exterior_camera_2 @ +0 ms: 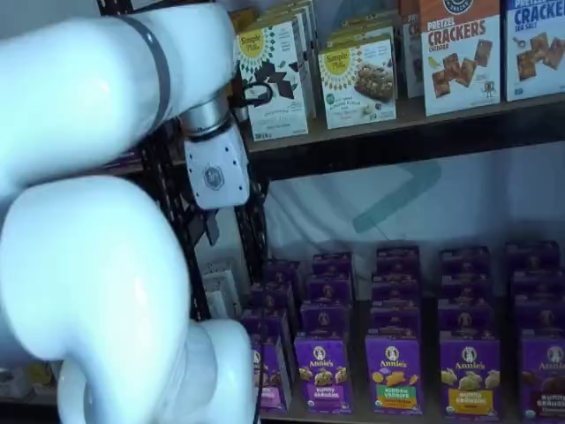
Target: Pick up the purple box with a pink patch in the middle, on the bottom shelf, the first box from the left
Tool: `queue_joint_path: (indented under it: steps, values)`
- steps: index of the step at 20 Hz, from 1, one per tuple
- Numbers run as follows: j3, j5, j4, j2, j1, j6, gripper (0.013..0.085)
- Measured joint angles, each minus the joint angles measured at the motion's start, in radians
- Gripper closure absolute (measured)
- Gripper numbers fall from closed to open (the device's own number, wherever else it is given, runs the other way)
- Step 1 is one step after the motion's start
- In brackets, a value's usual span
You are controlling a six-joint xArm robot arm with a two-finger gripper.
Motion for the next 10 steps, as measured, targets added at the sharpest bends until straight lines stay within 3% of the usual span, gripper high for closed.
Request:
queue_joint_path:
  steps: [10]
  values:
    - [0.132, -0.184, 0.014, 0.036, 0.024, 0.026, 0.013]
